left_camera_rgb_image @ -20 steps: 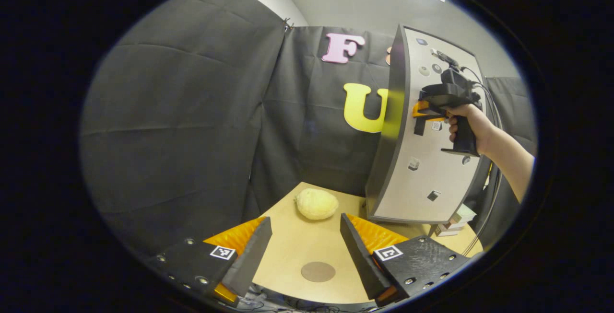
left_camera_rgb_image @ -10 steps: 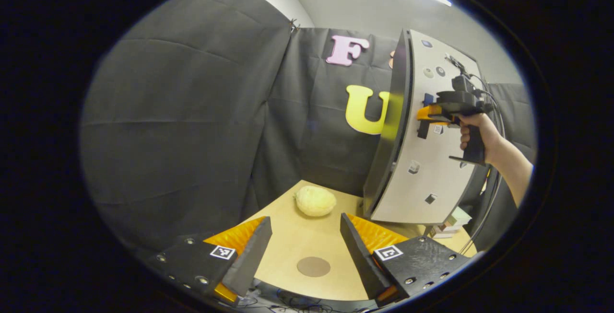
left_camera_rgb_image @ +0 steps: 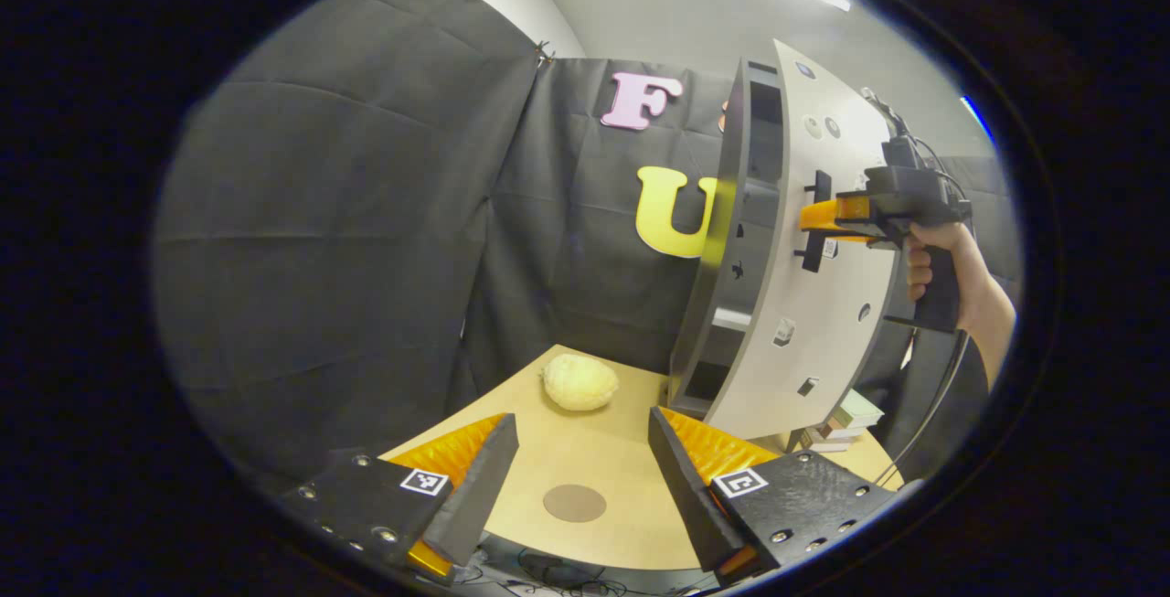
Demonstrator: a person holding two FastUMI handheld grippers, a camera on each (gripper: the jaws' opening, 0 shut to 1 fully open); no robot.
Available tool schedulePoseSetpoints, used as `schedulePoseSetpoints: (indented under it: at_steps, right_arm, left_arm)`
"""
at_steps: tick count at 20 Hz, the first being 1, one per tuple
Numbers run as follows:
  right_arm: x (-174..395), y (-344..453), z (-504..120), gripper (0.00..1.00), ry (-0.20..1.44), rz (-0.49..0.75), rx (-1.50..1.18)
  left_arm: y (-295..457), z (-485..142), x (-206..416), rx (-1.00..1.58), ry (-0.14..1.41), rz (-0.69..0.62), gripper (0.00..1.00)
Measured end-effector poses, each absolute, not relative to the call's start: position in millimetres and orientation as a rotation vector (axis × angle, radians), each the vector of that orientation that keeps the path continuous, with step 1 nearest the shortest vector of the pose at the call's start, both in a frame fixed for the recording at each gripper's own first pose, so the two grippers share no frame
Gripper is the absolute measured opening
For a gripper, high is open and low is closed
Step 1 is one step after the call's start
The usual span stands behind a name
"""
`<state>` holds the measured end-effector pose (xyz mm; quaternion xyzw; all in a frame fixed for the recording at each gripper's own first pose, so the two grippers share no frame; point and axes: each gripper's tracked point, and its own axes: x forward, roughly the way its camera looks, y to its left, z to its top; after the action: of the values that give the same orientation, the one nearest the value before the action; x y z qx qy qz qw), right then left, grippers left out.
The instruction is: Open the cabinet door with the right hand, grasp the bottle in the cabinet with the left hand and place it on the coaster, then close the cabinet door with the right hand.
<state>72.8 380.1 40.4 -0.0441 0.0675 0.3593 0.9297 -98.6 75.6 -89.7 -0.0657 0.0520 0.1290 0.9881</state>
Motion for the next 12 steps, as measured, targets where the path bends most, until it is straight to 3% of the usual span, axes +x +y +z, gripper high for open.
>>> schedulePoseSetpoints:
  at_steps: [12]
  right_arm:
    - [73, 366, 42, 0.15, 0.136, 0.751, -0.070]
  left_arm:
    - [40, -98, -79, -0.098, 0.128, 0.177, 0.87]
